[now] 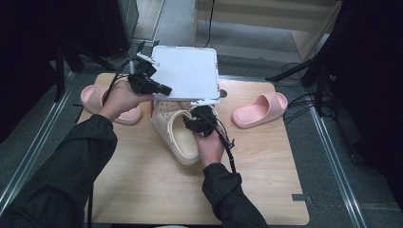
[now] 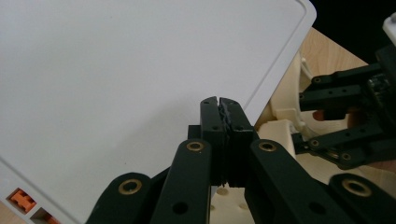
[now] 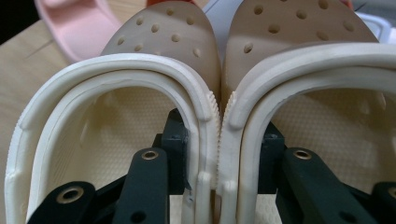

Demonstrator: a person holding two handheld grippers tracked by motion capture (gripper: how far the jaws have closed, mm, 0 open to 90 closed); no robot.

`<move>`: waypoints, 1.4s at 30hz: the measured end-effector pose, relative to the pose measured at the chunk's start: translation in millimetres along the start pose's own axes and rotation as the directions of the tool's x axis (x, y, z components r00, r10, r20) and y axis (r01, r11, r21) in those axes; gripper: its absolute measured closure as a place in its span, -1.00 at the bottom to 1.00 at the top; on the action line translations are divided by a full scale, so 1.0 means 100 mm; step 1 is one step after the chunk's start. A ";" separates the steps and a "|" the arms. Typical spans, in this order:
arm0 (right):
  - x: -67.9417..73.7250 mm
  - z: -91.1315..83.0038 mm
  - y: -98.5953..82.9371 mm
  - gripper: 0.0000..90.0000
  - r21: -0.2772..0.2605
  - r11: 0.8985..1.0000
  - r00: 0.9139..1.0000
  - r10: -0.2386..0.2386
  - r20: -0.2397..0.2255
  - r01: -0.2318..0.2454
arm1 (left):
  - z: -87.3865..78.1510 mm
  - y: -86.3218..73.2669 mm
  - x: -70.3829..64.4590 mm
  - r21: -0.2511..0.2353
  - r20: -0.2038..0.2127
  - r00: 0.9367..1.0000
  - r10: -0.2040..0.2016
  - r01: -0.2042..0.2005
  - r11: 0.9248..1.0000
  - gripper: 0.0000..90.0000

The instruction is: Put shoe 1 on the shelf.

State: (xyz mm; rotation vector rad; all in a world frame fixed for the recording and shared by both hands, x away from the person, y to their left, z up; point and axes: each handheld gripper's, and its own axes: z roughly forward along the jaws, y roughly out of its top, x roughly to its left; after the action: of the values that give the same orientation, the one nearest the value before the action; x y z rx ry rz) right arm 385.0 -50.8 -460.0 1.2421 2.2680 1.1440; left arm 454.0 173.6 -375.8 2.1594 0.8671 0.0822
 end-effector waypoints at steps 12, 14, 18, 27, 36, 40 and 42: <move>-0.01 0.24 0.06 0.45 -0.015 0.999 0.998 0.029 0.056 -0.028 | 0.00 0.01 -0.01 0.007 -0.004 1.000 0.002 -0.002 1.000 0.99; -0.01 0.27 0.05 0.45 -0.019 1.000 0.997 0.024 0.076 -0.023 | 0.00 0.01 -0.01 0.006 -0.004 1.000 0.002 -0.002 1.000 0.99; -0.01 0.32 0.05 0.45 -0.035 0.998 0.996 0.050 0.080 -0.047 | 0.00 0.00 -0.01 0.005 -0.002 1.000 0.001 -0.001 1.000 0.99; -0.03 0.38 -0.04 0.44 -0.034 0.997 0.994 0.077 0.079 -0.074 | 0.00 0.00 -0.01 0.004 -0.005 1.000 0.002 -0.002 1.000 0.99; -0.05 0.38 -0.06 0.40 -0.040 0.997 0.994 0.076 0.075 -0.073 | 0.00 0.00 0.00 0.004 -0.003 1.000 0.000 0.000 1.000 0.99; -0.03 0.38 -0.08 0.32 -0.036 0.998 0.996 0.062 0.064 -0.060 | -0.01 0.00 -0.01 0.003 -0.011 1.000 0.012 -0.012 1.000 0.99; -0.01 0.37 -0.09 0.32 -0.036 0.998 0.996 0.046 0.071 -0.043 | 0.00 0.00 -0.01 0.002 -0.013 1.000 0.014 -0.014 1.000 0.99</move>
State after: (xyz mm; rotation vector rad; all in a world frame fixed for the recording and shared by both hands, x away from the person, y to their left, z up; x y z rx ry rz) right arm 403.1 -36.0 -490.5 1.3056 2.1700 1.1300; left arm 452.6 173.1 -375.4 2.1688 0.8600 0.1022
